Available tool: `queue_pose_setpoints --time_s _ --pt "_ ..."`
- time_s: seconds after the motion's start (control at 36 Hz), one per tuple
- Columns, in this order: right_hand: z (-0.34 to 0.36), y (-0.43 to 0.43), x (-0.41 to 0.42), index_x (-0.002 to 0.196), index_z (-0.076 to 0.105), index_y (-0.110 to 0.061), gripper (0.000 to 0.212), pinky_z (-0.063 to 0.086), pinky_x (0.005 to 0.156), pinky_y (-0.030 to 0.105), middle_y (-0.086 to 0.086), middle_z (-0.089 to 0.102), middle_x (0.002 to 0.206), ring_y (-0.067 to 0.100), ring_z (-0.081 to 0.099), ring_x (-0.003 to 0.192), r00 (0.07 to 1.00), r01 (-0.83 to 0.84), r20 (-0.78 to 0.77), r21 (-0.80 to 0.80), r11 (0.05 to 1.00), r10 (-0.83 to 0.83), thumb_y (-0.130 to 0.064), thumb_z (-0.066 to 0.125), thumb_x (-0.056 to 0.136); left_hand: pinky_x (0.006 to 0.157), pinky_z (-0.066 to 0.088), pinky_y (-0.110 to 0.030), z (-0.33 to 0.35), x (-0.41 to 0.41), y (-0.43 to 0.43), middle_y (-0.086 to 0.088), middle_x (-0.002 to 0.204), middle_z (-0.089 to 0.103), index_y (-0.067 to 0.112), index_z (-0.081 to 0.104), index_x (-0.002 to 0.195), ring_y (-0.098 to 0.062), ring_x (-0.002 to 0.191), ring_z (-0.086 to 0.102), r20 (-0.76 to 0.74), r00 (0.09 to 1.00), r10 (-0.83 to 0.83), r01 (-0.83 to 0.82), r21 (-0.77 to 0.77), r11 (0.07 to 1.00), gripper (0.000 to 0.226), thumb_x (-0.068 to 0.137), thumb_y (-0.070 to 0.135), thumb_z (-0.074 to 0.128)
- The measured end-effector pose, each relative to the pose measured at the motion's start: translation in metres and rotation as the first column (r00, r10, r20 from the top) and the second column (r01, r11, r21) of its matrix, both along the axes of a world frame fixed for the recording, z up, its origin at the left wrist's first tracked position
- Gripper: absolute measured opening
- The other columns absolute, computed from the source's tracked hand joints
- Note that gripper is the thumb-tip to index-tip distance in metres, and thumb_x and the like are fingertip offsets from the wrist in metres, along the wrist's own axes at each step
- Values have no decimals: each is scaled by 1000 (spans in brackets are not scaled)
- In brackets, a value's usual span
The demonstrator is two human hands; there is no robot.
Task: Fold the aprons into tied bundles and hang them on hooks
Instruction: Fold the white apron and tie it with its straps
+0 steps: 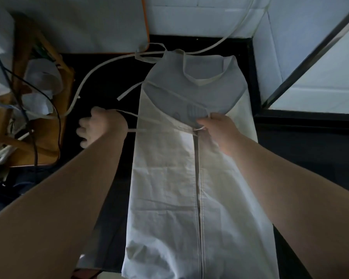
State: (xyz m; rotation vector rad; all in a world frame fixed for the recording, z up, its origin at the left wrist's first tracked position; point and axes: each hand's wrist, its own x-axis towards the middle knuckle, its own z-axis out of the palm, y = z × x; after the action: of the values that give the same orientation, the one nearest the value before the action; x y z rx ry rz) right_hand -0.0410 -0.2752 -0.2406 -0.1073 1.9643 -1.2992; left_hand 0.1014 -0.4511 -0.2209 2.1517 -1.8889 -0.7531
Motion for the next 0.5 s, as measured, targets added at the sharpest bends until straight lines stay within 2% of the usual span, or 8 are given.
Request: queue_pose_setpoints --time_s 0.08,0.14,0.22,0.28,0.39,0.44,0.47,0.5 --pt "-5 9 -1 60 41 -20 35 28 49 26 -4 39 53 11 37 48 984 168 -49 -33 985 -170 -23 63 87 109 19 -49 2 3 21 -13 150 20 17 30 143 -36 134 22 147 983 -108 124 -103 987 50 94 22 42" --pt "-5 16 0 61 37 -21 36 27 52 30 -1 37 59 13 34 53 972 219 -76 -65 974 -224 -26 60 89 105 26 -48 -5 4 41 -12 149 23 18 31 142 -37 131 26 156 933 -323 348 -171 922 54 90 19 48" --pt "-3 31 -2 61 38 -20 35 32 56 33 5 40 66 18 38 59 945 290 -143 -46 956 -293 -30 57 89 99 35 -43 -16 1 71 -6 146 29 27 41 140 -34 128 30 154 625 -765 780 -91 619 47 93 24 48" --pt "-1 45 -5 62 39 -19 34 34 59 33 5 43 67 19 40 61 903 387 -185 -42 921 -387 -30 55 90 101 36 -42 -27 -2 84 -2 147 26 35 40 139 -30 131 27 132 488 -863 866 52 498 45 95 31 45" --pt "2 81 -21 66 46 -17 31 38 62 35 1 46 64 22 44 64 740 631 -262 -45 774 -619 -31 51 93 104 34 -44 -38 -4 91 -5 149 21 34 35 143 -32 133 23 157 498 -853 849 110 517 47 96 30 41" --pt "7 102 -26 106 57 -12 23 39 67 33 5 56 87 24 52 78 782 604 -326 184 776 -531 -31 52 94 104 34 -43 -35 -5 91 -6 149 22 31 37 142 -34 133 24 173 487 -856 853 114 509 45 97 28 40" --pt "10 106 -27 128 44 -8 43 38 68 29 7 56 104 23 54 88 832 542 -350 343 767 -431 -30 54 93 104 34 -43 -37 -5 89 -7 149 23 30 38 140 -34 132 25 179 491 -852 850 113 514 43 97 27 39" --pt "17 115 -26 136 33 -4 54 38 69 27 9 53 115 21 55 94 891 444 -348 527 724 -293 -28 56 93 104 34 -42 -36 -6 91 -7 149 25 28 41 138 -35 131 27 183 487 -854 855 99 508 42 97 26 39"
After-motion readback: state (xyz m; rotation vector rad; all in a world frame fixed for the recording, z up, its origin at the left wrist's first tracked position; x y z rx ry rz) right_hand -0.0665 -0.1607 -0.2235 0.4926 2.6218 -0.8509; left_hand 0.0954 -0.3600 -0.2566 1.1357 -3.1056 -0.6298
